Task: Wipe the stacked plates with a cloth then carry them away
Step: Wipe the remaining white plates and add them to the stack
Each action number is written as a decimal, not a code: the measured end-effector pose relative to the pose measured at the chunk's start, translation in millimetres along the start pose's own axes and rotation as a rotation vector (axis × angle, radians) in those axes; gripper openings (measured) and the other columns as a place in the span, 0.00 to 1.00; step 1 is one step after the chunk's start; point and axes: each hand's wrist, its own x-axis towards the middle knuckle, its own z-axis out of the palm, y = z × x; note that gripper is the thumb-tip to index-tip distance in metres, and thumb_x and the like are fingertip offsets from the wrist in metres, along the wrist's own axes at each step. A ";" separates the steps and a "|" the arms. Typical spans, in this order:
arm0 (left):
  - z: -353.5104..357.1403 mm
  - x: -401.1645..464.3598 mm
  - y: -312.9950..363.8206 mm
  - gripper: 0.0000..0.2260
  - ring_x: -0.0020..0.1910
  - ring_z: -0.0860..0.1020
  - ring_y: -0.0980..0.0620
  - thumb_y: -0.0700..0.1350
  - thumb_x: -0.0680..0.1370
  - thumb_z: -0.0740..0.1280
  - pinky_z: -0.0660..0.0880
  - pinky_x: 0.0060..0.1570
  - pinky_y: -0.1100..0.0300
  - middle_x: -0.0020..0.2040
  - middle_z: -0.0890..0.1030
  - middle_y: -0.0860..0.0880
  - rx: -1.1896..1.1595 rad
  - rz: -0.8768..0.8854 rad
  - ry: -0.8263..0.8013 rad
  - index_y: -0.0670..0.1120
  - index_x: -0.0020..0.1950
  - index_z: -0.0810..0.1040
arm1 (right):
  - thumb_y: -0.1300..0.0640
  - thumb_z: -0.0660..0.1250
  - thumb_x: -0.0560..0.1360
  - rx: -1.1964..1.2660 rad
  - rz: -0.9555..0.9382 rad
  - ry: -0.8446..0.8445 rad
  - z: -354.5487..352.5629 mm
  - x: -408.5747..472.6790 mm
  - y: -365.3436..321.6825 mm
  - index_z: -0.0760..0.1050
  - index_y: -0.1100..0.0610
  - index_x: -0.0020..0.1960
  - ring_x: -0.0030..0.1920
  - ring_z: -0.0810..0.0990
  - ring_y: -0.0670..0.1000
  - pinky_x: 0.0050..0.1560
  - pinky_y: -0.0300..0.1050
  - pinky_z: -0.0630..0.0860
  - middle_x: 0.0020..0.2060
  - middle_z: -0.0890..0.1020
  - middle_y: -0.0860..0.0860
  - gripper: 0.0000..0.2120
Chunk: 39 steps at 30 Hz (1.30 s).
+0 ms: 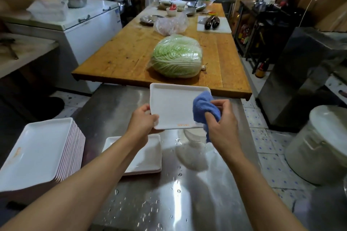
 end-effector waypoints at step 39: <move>-168.1 -68.8 8.1 0.12 0.51 0.79 0.44 0.34 0.79 0.59 0.79 0.32 0.56 0.53 0.81 0.45 -0.216 0.082 -0.065 0.44 0.59 0.76 | 0.58 0.62 0.76 -0.888 -0.500 -0.213 84.1 -19.5 -75.2 0.73 0.55 0.62 0.60 0.67 0.54 0.56 0.46 0.62 0.62 0.72 0.51 0.14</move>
